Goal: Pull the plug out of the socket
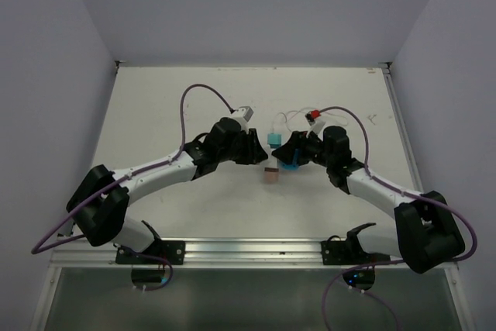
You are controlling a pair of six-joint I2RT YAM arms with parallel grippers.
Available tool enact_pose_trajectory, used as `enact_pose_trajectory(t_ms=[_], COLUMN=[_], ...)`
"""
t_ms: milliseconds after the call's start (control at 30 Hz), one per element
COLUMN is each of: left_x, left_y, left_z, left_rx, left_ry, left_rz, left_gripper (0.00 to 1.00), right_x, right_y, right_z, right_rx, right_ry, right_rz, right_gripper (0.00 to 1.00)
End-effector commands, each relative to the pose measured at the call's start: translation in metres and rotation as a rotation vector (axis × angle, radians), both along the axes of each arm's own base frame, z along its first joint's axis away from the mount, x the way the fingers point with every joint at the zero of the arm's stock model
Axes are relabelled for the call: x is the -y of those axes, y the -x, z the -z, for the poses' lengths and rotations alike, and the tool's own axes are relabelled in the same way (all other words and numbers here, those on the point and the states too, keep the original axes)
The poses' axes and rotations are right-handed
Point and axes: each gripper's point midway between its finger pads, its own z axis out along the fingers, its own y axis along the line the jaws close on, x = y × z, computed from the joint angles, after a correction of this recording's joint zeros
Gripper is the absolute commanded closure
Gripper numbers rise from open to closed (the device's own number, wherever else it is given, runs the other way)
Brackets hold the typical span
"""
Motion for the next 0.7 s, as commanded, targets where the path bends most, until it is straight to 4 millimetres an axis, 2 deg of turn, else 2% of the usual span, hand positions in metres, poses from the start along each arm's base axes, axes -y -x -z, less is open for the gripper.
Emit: enact_pose_trajectory(t_ms=[0, 367, 567, 667], left_x=[0.001, 0.002, -0.005, -0.003], left_y=[-0.028, -0.029, -0.035, -0.038], left_z=[-0.076, -0.062, -0.068, -0.075], left_rx=[0.156, 0.12, 0.153, 0.193], left_ry=[0.112, 0.069, 0.065, 0.095], left_rz=[-0.037, -0.029, -0.04, -0.023], left_gripper=[1.0, 1.0, 1.0, 1.0], right_x=[0.089, 0.088, 0.088, 0.075], right_y=[-0.006, -0.004, -0.004, -0.003], right_z=[0.078, 0.085, 0.09, 0.087], right_rx=[-0.139, -0.153, -0.174, -0.164], right_ry=[0.379, 0.452, 0.459, 0.413], right_rz=[0.3, 0.3, 0.301, 0.242], right_gripper=[1.0, 1.0, 1.0, 1.0])
